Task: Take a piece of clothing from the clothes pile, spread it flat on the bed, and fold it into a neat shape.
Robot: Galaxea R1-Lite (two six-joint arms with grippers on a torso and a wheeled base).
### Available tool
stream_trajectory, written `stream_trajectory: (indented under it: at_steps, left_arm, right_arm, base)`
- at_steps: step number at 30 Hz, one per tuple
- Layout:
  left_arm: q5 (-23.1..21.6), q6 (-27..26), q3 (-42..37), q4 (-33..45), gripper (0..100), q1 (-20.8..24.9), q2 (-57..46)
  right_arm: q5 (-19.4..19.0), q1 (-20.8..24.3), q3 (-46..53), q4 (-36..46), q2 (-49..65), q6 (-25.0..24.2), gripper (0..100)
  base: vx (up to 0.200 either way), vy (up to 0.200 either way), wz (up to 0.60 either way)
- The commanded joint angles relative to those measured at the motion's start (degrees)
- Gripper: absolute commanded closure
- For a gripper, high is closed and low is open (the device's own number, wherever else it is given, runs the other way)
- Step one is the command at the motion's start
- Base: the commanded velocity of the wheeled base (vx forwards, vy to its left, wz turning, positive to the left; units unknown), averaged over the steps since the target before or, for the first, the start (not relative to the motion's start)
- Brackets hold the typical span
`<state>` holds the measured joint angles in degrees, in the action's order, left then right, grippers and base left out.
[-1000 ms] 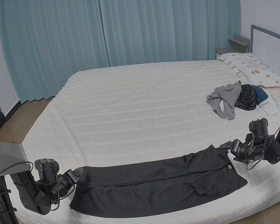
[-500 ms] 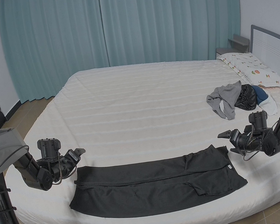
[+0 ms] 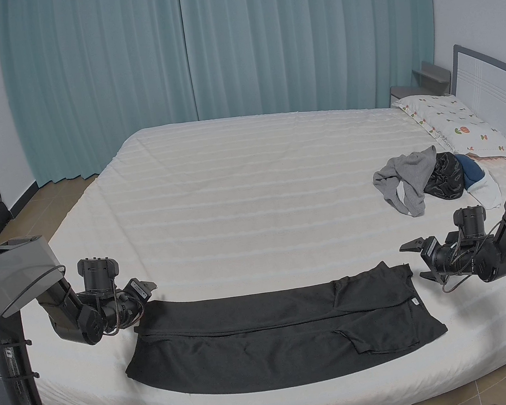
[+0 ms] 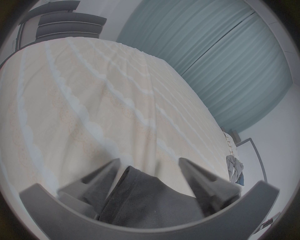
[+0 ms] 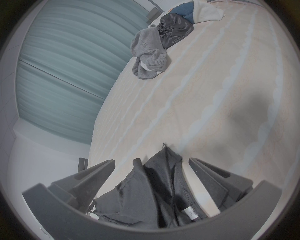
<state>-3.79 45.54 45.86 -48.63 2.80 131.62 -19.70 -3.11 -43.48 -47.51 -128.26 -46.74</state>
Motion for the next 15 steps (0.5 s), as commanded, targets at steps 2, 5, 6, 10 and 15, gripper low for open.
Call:
stream_trajectory:
  at_steps: [2, 5, 6, 10, 15]
  left_arm:
    - [0.45, 1.39, -0.16, -0.06, 100, -0.34, 0.30]
    - [0.63, 2.27, -0.25, -0.06, 100, -0.43, 0.13]
    - [0.72, 2.44, -0.51, 0.02, 100, -0.78, 0.04]
    - [1.07, 2.44, -0.51, -0.06, 100, -1.40, -0.05]
    - [1.07, 2.44, -0.60, -0.06, 100, -1.75, -0.05]
  right_arm:
    - [-0.08, -0.23, -1.69, 0.05, -2.79, -0.02, 0]
    - [0.45, 0.56, -2.66, 0.05, -4.72, 0.16, 0]
    - [0.63, 1.09, -3.10, -0.31, -5.69, 0.42, 0]
    - [0.28, 1.00, -3.19, -2.06, -5.95, -0.02, 100]
    - [0.63, 1.00, -3.19, -3.56, -6.57, -0.02, 100]
  base:
    - [0.000, 0.000, 0.00]
    - [0.000, 0.000, 0.00]
    - [0.000, 0.000, 0.00]
    - [0.000, 0.000, 0.00]
    - [0.000, 0.000, 0.00]
